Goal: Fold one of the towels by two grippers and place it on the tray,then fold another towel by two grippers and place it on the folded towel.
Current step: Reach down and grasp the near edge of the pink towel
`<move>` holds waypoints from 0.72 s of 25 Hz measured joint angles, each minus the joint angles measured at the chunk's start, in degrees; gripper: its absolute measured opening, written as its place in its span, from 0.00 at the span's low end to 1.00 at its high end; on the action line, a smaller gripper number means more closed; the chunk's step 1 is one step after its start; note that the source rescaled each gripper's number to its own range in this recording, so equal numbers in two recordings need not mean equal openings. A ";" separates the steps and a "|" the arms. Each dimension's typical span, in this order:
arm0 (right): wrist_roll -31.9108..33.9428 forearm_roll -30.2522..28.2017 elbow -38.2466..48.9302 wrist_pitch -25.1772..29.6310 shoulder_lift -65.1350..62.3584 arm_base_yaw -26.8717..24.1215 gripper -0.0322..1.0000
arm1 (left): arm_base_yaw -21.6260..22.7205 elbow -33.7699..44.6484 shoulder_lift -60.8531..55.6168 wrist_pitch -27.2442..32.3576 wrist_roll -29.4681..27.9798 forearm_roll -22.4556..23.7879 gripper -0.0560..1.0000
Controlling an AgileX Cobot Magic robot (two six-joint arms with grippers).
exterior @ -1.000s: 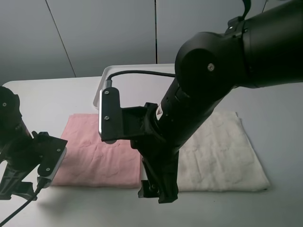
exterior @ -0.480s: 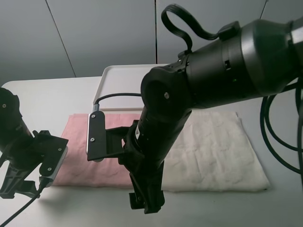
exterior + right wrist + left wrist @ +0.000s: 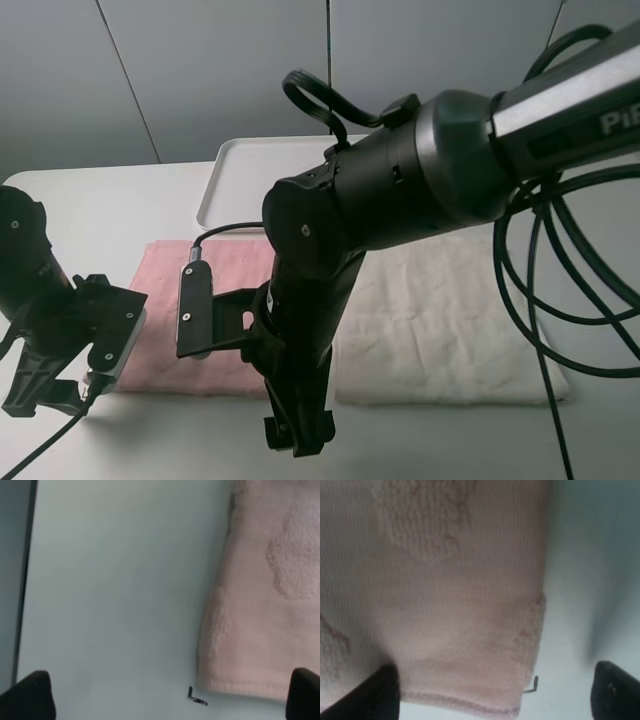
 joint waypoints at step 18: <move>6.98 -6.82 -4.26 -0.36 6.79 1.09 1.00 | 0.00 -0.16 0.48 0.32 0.00 0.20 0.99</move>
